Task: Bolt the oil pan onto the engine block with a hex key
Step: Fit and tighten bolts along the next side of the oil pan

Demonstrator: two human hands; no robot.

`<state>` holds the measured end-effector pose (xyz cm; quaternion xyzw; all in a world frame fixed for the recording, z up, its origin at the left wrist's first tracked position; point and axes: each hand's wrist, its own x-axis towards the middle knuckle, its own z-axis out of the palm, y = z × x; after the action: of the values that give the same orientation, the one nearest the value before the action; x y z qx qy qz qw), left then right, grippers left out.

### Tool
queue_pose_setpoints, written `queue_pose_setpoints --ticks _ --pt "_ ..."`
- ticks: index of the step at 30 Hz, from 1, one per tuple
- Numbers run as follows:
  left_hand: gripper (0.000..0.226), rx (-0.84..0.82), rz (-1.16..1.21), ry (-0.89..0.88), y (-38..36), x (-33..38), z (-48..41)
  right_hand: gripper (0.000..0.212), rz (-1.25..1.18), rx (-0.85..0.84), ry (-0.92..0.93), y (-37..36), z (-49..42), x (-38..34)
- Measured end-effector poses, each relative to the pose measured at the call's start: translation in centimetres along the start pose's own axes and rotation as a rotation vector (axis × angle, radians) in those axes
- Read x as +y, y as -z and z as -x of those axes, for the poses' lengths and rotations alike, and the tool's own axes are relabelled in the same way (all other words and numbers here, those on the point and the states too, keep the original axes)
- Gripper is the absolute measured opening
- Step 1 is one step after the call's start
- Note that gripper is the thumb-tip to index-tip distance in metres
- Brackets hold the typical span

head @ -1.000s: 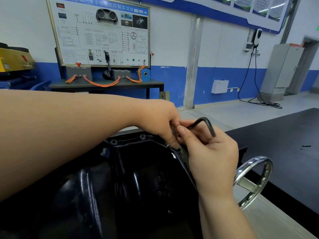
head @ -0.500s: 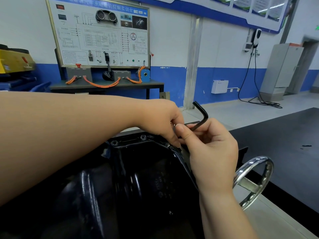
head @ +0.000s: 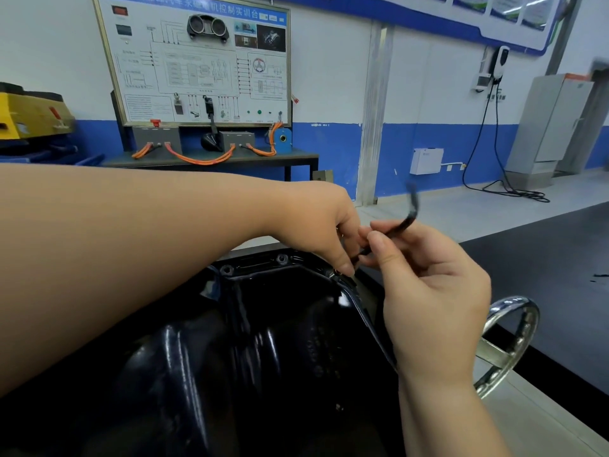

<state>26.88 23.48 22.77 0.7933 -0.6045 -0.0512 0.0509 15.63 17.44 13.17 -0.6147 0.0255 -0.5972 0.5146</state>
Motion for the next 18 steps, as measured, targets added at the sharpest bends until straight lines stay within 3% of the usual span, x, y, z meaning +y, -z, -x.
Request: queue_pose_setpoints --ticks 7,10,13,18 --pt "0.014 -0.029 0.239 0.011 0.6 0.0 0.7 0.012 0.032 0.046 -0.059 0.0 -0.2 0.2" --pt "0.007 -0.039 0.218 0.0 0.6 0.5 0.8 0.023 0.05 0.059 -0.054 -0.1 -0.3 0.0" --pt "0.015 0.022 0.14 -0.034 0.5 0.9 0.7 0.029 0.023 0.065 -0.071 -0.2 -0.3 0.0" --pt "0.019 0.042 0.054 -0.079 0.5 1.3 0.5 0.016 0.016 0.012 -0.081 -0.1 -0.3 0.4"
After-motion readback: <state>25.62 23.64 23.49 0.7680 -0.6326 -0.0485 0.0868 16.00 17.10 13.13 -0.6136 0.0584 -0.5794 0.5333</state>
